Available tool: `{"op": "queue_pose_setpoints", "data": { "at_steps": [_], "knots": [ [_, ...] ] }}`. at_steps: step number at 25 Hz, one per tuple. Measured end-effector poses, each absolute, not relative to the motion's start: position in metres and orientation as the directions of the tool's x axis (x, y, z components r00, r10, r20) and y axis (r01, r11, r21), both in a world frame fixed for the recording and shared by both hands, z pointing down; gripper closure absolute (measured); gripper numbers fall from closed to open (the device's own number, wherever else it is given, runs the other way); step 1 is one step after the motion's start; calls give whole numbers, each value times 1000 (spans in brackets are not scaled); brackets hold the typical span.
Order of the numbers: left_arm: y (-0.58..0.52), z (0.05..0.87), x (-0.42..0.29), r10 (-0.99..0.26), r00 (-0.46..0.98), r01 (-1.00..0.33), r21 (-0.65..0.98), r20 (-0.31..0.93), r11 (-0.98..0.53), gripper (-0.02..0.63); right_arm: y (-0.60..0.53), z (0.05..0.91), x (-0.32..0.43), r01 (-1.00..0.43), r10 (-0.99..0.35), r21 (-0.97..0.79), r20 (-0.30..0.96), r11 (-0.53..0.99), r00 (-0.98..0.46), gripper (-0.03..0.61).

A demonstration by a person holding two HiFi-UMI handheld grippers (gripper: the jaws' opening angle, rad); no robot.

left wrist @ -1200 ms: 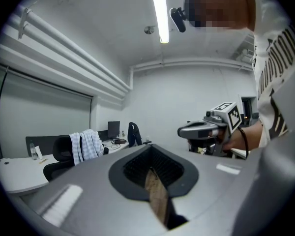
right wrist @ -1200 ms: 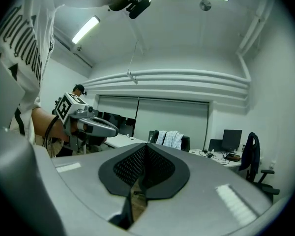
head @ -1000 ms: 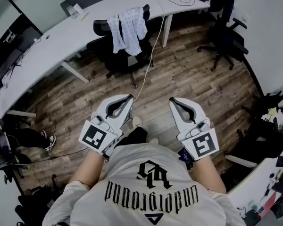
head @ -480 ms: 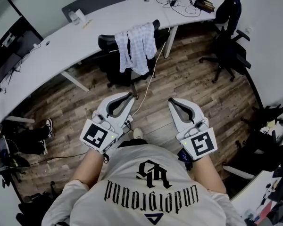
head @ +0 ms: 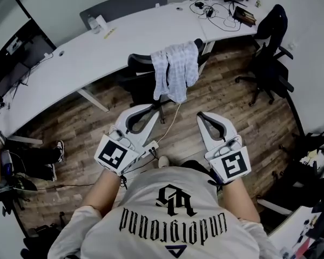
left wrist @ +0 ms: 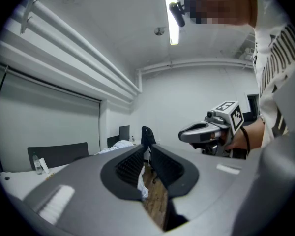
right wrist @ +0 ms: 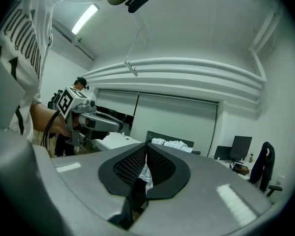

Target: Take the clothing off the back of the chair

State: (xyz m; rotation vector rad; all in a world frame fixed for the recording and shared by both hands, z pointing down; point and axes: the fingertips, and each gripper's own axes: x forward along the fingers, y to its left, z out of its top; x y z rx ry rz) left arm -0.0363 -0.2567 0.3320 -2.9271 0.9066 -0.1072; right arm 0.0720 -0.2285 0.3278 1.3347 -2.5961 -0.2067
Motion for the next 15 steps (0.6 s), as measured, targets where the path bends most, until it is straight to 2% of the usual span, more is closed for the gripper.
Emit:
{"op": "queue_pose_setpoints", "data": {
  "at_steps": [6, 15],
  "knots": [
    [-280, 338, -32, -572, 816, -570, -46, 80, -820, 558, -262, 337, 73, -779, -805, 206, 146, 593, -574, 566],
    [-329, 350, -40, -626, 776, -623, -64, 79, -780, 546, -319, 352, 75, -759, -780, 185, 183, 625, -598, 492]
  ]
}}
